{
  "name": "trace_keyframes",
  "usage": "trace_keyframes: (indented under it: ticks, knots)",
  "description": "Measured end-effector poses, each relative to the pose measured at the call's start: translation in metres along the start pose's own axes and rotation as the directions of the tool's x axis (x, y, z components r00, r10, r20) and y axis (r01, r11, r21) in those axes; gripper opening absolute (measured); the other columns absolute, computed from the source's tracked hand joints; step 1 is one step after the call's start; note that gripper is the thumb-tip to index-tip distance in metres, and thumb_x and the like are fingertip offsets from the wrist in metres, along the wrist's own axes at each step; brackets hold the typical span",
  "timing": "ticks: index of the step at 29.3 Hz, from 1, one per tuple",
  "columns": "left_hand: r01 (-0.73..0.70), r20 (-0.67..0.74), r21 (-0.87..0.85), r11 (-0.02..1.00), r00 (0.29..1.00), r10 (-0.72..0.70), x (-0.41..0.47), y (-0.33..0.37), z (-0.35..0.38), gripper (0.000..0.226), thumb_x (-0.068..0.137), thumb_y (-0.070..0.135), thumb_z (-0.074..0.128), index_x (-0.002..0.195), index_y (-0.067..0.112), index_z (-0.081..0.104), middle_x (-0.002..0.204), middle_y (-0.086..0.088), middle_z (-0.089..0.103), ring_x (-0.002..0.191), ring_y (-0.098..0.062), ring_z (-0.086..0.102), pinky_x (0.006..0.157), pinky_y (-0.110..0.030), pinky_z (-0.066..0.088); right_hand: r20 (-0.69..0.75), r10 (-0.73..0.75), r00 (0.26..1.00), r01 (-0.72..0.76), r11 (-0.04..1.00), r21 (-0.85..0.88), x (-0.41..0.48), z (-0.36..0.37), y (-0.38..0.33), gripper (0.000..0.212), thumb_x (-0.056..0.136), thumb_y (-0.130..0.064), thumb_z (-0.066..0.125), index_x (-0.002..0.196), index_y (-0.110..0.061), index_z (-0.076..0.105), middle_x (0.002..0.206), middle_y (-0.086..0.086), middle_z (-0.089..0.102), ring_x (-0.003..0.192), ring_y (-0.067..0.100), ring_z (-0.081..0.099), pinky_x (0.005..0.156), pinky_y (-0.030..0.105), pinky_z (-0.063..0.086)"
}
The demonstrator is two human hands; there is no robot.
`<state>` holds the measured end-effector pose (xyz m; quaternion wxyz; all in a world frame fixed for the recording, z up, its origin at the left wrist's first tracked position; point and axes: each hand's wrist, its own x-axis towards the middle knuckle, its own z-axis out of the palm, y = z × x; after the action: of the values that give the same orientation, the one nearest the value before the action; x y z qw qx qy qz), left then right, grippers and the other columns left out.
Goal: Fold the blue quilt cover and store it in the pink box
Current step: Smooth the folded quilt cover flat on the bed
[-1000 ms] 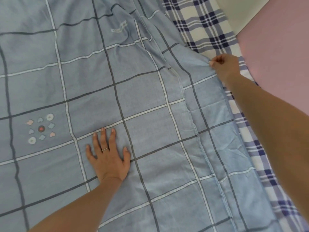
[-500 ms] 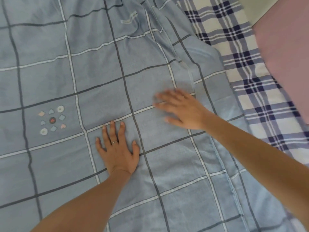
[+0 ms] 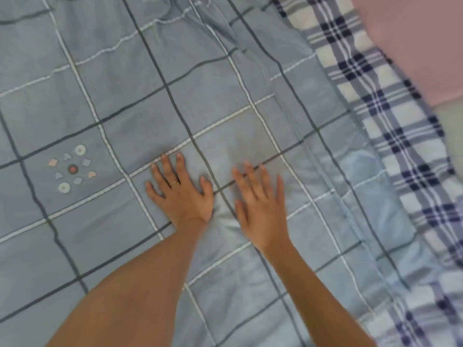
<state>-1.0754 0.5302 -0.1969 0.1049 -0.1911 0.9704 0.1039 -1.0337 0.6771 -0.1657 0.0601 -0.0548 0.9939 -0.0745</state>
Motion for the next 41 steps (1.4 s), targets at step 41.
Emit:
trace_keyframes:
  ticks: [41]
  knots:
    - [-0.868,0.139,0.153,0.472,0.492,0.86,-0.228,-0.282,0.013,0.092,0.058,0.049,0.054,0.143,0.018,0.036,0.152,-0.016,0.03,0.141,-0.032,0.026,0.108,-0.066,0.017,-0.047,0.77,0.637,-0.771,0.637,-0.007,-0.118,0.027,0.077,0.06,0.098,-0.042,0.019,0.154,-0.023,0.008,0.161,0.003,0.005,0.147,0.028,0.005,0.112,0.064,-0.005]
